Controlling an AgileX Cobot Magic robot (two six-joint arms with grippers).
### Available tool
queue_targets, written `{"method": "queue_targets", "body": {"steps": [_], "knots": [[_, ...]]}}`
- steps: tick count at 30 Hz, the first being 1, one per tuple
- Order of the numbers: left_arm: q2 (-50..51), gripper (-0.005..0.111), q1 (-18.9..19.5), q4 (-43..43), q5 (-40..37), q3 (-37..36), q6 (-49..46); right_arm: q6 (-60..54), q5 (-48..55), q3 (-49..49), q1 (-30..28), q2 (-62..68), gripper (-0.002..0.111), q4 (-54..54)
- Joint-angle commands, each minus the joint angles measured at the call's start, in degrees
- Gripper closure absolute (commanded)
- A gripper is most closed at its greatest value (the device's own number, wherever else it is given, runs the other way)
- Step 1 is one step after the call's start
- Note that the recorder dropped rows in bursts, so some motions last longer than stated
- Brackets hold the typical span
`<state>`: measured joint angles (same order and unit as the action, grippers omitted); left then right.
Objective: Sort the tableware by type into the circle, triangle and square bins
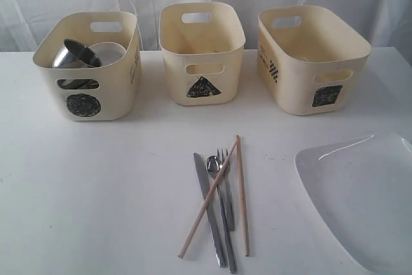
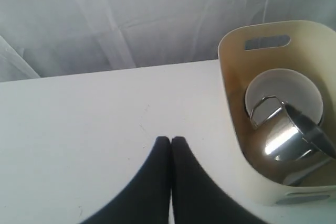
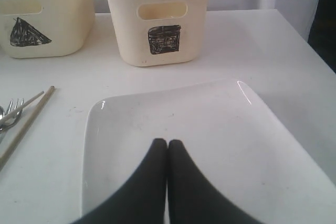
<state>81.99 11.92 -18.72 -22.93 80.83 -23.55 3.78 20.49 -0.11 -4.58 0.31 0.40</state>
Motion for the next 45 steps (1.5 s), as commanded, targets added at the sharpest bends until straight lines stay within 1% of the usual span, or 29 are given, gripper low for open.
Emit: {"method": "queue_targets", "body": {"steps": [1, 3, 7, 10, 12, 14, 19, 22, 25, 26, 28, 31, 34, 36, 40, 42, 43, 45], "knots": [[-7.3, 0.107, 0.7, -3.2, -0.8, -4.9, -4.4, 0.1, -0.4, 0.1, 0.0, -0.3, 0.108, 0.0], [-11.5, 0.107, 0.7, -5.0, -2.4, -7.3, -4.4, 0.1, -0.4, 0.1, 0.0, -0.3, 0.108, 0.0], [-20.3, 0.107, 0.5, -10.0, -8.5, -11.4, -6.0, 0.1, -0.4, 0.1, 0.0, -0.3, 0.108, 0.0], [-28.2, 0.107, 0.5, -12.9, -9.1, -15.5, -10.4, 0.1, -0.4, 0.1, 0.0, -0.3, 0.108, 0.0], [-32.8, 0.107, 0.5, -13.1, -9.0, -17.8, -12.8, 0.1, -0.4, 0.1, 0.0, -0.3, 0.108, 0.0], [-37.4, 0.107, 0.5, -13.1, -9.2, -19.9, -13.6, 0.1, -0.4, 0.1, 0.0, -0.3, 0.108, 0.0], [-48.5, 0.107, 0.5, -15.9, -13.8, -23.7, -13.9, 0.1, -0.4, 0.1, 0.0, -0.3, 0.108, 0.0], [-54.8, 0.107, 0.5, -22.8, -15.2, -25.7, -14.2, 0.1, -0.4, 0.1, 0.0, -0.3, 0.108, 0.0], [-59.7, 0.107, 0.5, -33.6, -15.2, -26.8, -14.7, 0.1, -0.4, 0.1, 0.0, -0.3, 0.108, 0.0], [-60.8, 0.107, 0.5, -35.1, -15.6, -27.1, -15.0, 0.1, -0.4, 0.1, 0.0, -0.3, 0.108, 0.0], [-62.9, 0.107, 0.5, -35.1, -18.0, -27.1, -16.8, 0.1, -0.4, 0.1, 0.0, -0.3, 0.108, 0.0], [-64.0, 0.107, 0.5, -31.9, -22.6, -27.1, -21.0, 0.1, -0.4, 0.1, 0.0, -0.3, 0.108, 0.0], [-64.0, 0.107, 0.5, -30.1, -24.0, -27.1, -22.0, 0.1, -0.4, 0.1, 0.0, -0.3, 0.108, 0.0], [-64.0, 0.107, 0.5, -30.0, -22.8, -27.1, -22.0, 0.1, -0.4, 0.1, 0.0, -0.3, 0.108, 0.0], [-64.0, 0.107, 0.5, -30.0, -17.8, -27.1, -22.0, 0.1, -0.4, 0.1, 0.0, -0.3, 0.108, 0.0], [-64.0, 0.107, 0.5, -26.7, -14.8, -27.1, -23.4, 0.1, -0.4, 0.1, 0.0, -0.3, 0.108, 0.0], [-64.0, 0.107, 0.5, -24.8, -14.6, -27.1, -22.9, 0.1, -0.4, 0.1, 0.0, -0.3, 0.108, 0.0], [-63.3, 0.107, 0.5, -20.8, -14.9, -27.4, -17.8, 0.1, -0.4, 0.1, 0.0, -0.3, 0.108, 0.0]]}}
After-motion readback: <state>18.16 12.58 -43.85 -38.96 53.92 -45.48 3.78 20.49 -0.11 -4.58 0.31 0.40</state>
